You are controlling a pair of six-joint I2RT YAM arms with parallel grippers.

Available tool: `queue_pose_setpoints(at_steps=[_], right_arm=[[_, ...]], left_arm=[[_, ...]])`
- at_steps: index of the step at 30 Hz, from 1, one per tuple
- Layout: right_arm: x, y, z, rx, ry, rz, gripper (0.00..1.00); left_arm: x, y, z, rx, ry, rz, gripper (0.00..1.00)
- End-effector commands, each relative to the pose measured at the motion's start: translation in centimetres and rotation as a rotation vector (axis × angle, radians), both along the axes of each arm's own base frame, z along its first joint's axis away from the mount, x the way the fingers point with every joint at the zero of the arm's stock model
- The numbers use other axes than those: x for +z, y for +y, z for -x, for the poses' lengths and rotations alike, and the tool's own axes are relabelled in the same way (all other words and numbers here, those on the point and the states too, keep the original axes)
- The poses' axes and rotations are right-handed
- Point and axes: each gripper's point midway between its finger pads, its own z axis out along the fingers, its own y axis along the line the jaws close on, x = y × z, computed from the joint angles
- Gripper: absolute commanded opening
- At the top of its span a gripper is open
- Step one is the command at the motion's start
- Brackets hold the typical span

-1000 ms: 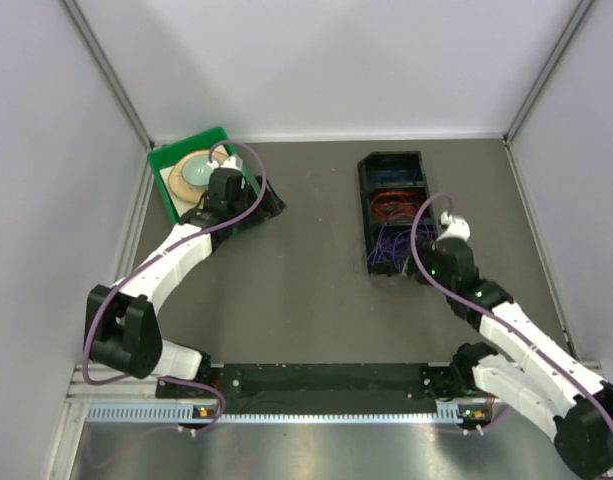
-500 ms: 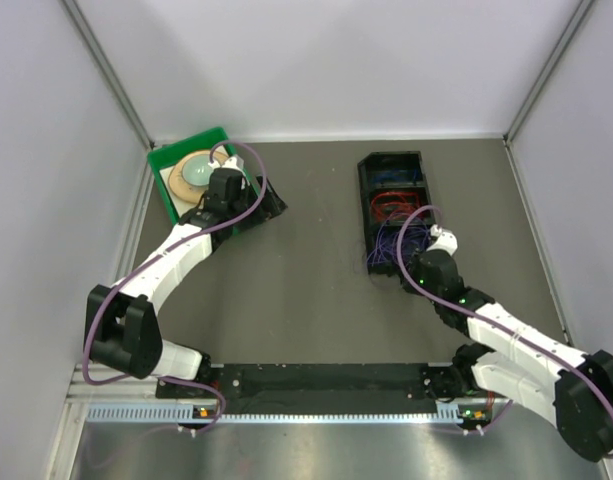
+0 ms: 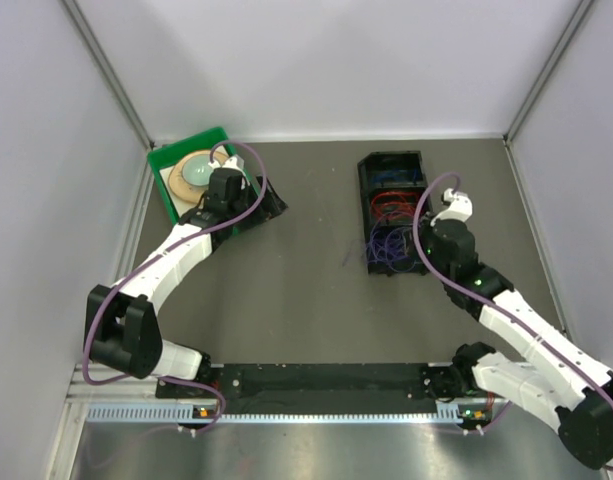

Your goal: Untangle the cables

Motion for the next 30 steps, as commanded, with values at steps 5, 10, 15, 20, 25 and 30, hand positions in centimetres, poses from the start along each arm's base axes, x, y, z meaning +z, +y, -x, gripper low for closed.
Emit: queue_pose_setpoints(at_steps=[5, 10, 15, 20, 25, 30], right_arm=[[4.3, -2.3, -3.7, -0.076, -0.092, 0.020, 0.00], [4.5, -1.0, -4.5, -0.020, -0.078, 0.005, 0.00], [-0.6, 0.5, -4.0, 0.035, 0.038, -0.034, 0.00], [-4.3, 0.8, -2.2, 0.048, 0.113, -0.069, 0.00], [-5.2, 2.3, -0.9, 0.102, 0.138, -0.071, 0.00], [-3.7, 4.7, -0.9, 0.180, 0.130, -0.136, 0.00]], left_arm=[[1.9, -0.1, -0.4, -0.005, -0.047, 0.015, 0.88], [1.7, 0.0, -0.4, -0.005, -0.045, 0.009, 0.88], [1.5, -0.1, -0.6, -0.002, -0.040, 0.015, 0.88], [1.5, 0.1, -0.5, 0.002, -0.043, 0.010, 0.88], [1.5, -0.3, -0.8, -0.005, -0.036, 0.026, 0.88], [1.6, -0.4, -0.8, -0.004, -0.037, 0.030, 0.88]])
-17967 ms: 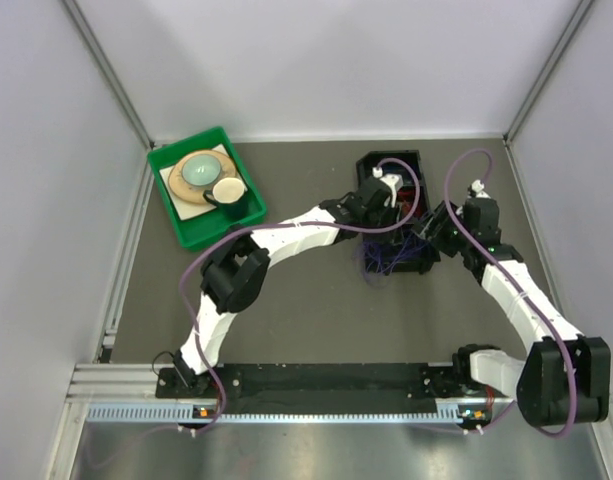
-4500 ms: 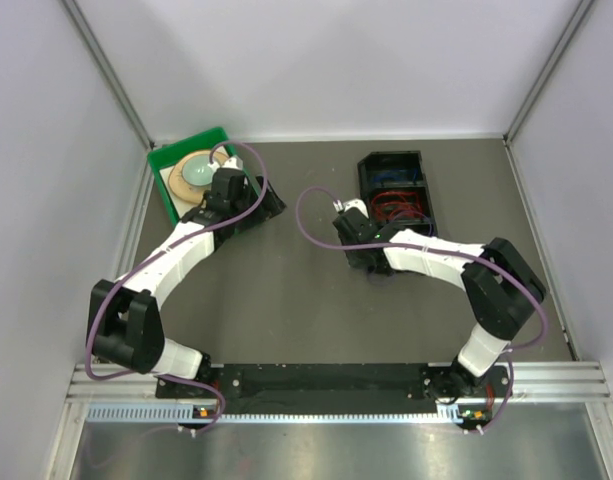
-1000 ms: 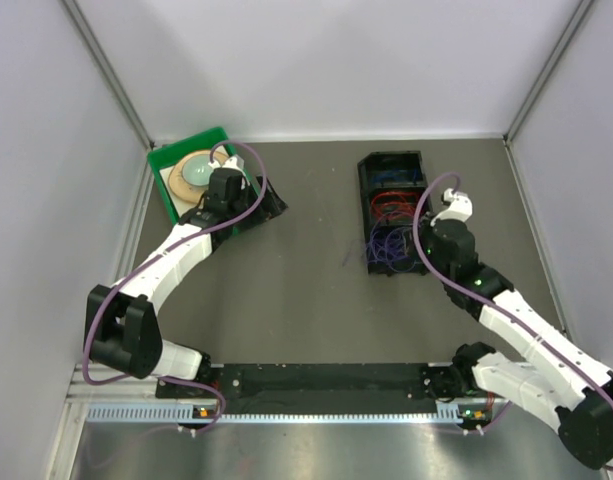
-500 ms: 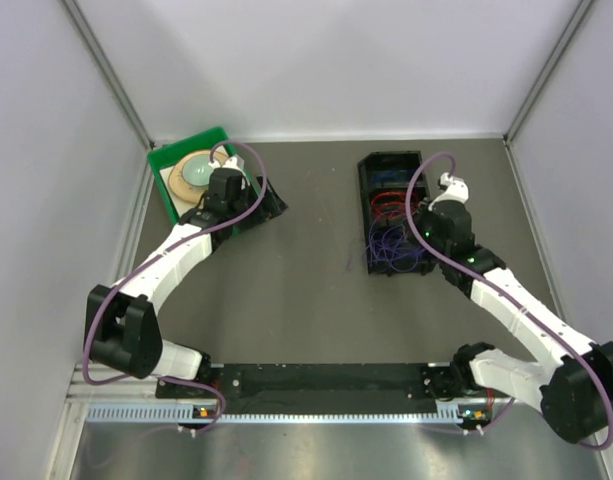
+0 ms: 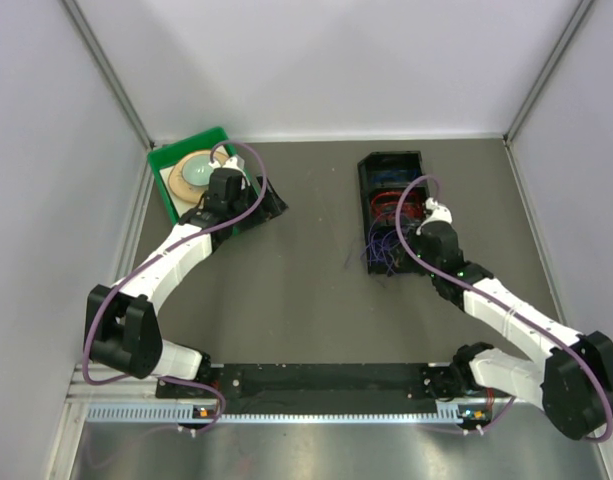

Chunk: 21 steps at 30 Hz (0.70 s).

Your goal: Untangle the cables

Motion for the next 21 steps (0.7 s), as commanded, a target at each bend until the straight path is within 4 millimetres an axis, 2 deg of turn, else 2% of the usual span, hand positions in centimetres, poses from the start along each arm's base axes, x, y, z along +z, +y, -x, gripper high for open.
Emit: queue_pose_setpoints(at_steps=[1, 5, 13, 17, 20, 21], right_arm=[[4.2, 3.6, -0.9, 0.088, -0.076, -0.112, 0.00], [5.3, 5.7, -1.1, 0.148, -0.071, -0.140, 0.00], [7.8, 6.3, -2.7, 0.145, -0.127, -0.136, 0.00], [8.7, 4.5, -3.4, 0.081, -0.161, -0.093, 0.00], [9.0, 2.2, -4.3, 0.023, -0.167, -0.095, 0.00], [8.8, 0.8, -5.0, -0.013, -0.167, -0.084, 0.00]], left_arm=[[1.7, -0.4, -0.9, -0.001, -0.043, 0.027, 0.88], [1.6, -0.4, -0.9, 0.001, -0.037, 0.030, 0.88], [1.7, -0.3, -0.9, 0.001, -0.042, 0.022, 0.88], [1.9, -0.3, -0.9, -0.003, -0.045, 0.019, 0.88], [1.9, -0.3, -0.9, -0.005, -0.044, 0.021, 0.88], [1.9, -0.4, -0.8, -0.008, -0.045, 0.023, 0.88]])
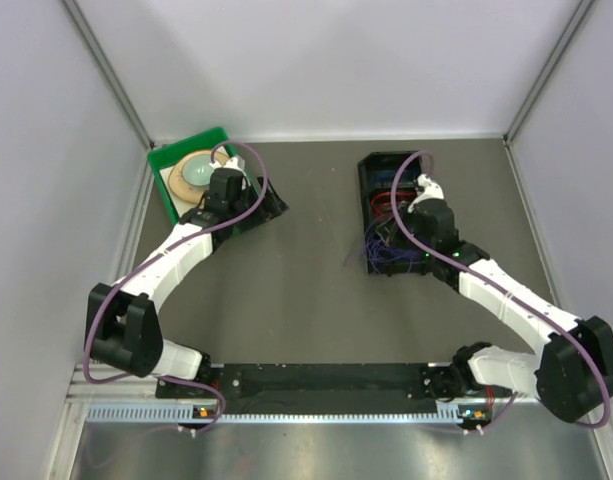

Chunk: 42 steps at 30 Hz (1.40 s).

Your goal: Untangle the cables

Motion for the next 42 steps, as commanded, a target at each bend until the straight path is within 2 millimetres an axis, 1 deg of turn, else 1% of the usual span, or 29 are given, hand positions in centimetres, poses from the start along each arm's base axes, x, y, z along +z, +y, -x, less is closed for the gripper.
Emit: queue_pose_setpoints(at_steps=[1, 4, 6, 7, 9, 10, 11, 13, 14, 15, 18, 21, 24, 26, 29, 30, 32, 34, 35, 37, 40, 41, 42], right_arm=[[3.1, -3.9, -2.6, -0.119, -0.085, 0.000, 0.00], [2.1, -5.9, -3.8, -0.159, -0.061, 0.036, 0.00], [1.3, -6.5, -4.6, -0.169, -0.039, 0.040, 0.00], [1.2, -7.3, -5.0, -0.190, -0.036, 0.045, 0.00], [0.7, -7.8, -5.5, -0.200, -0.022, 0.058, 0.00], [0.7, -8.6, -5.8, -0.223, -0.021, 0.058, 0.00], [0.9, -8.4, -5.8, -0.205, -0.020, 0.038, 0.00], [1.9, -8.7, -6.0, -0.212, -0.044, 0.034, 0.00], [1.9, -8.8, -5.9, -0.204, -0.039, 0.045, 0.00], [2.5, -8.8, -6.0, -0.200, -0.048, 0.049, 0.00], [3.2, -8.6, -5.8, -0.186, -0.060, 0.049, 0.00], [4.3, -9.0, -5.6, -0.200, -0.086, 0.049, 0.00], [4.8, -9.8, -5.8, -0.232, -0.096, 0.067, 0.00], [4.5, -10.5, -6.0, -0.246, -0.094, 0.076, 0.00], [3.1, -10.8, -6.4, -0.236, -0.069, 0.113, 0.00], [1.7, -10.8, -6.6, -0.230, -0.034, 0.130, 0.00], [0.1, -10.4, -6.6, -0.197, 0.002, 0.142, 0.00], [-2.2, -10.0, -6.2, -0.173, 0.052, 0.144, 0.00], [-2.8, -10.0, -6.0, -0.166, 0.063, 0.148, 0.00], [-5.0, -10.1, -5.4, -0.161, 0.109, 0.177, 0.00], [-7.0, -10.1, -4.7, -0.146, 0.156, 0.216, 0.00], [-8.0, -10.1, -4.5, -0.138, 0.181, 0.231, 0.00], [-8.4, -10.1, -4.4, -0.133, 0.193, 0.238, 0.00]], left_arm=[[2.1, -0.3, -0.7, -0.005, -0.048, 0.026, 0.88], [2.0, -0.4, -0.6, -0.011, -0.049, 0.029, 0.88], [2.0, -0.4, -0.6, -0.009, -0.049, 0.028, 0.88], [2.0, -0.3, -0.6, -0.010, -0.051, 0.027, 0.88], [2.1, -0.3, -0.6, -0.008, -0.052, 0.025, 0.88], [2.3, -0.3, -0.5, -0.009, -0.056, 0.028, 0.88], [2.2, -0.2, -0.5, -0.007, -0.055, 0.024, 0.88], [2.3, -0.1, -0.4, -0.007, -0.057, 0.021, 0.88], [2.2, -0.1, -0.4, -0.007, -0.054, 0.020, 0.88], [2.1, -0.1, -0.5, -0.007, -0.053, 0.019, 0.88], [1.9, -0.2, -0.5, -0.006, -0.048, 0.021, 0.88], [1.8, -0.4, -0.6, -0.009, -0.047, 0.028, 0.88], [1.9, -0.3, -0.6, -0.007, -0.047, 0.028, 0.88], [1.9, -0.4, -0.6, -0.010, -0.048, 0.030, 0.88], [2.1, -0.5, -0.5, -0.014, -0.052, 0.033, 0.88], [1.9, -0.4, -0.5, -0.011, -0.047, 0.034, 0.88], [1.8, -0.5, -0.4, -0.016, -0.042, 0.038, 0.88], [1.8, -0.6, -0.5, -0.015, -0.044, 0.040, 0.88], [1.8, -0.5, -0.4, -0.014, -0.043, 0.041, 0.88], [1.7, -0.6, -0.4, -0.016, -0.041, 0.043, 0.88], [1.7, -0.7, -0.5, -0.016, -0.043, 0.050, 0.88], [1.7, -0.8, -0.5, -0.018, -0.043, 0.050, 0.88], [1.6, -0.8, -0.5, -0.016, -0.037, 0.051, 0.88]])
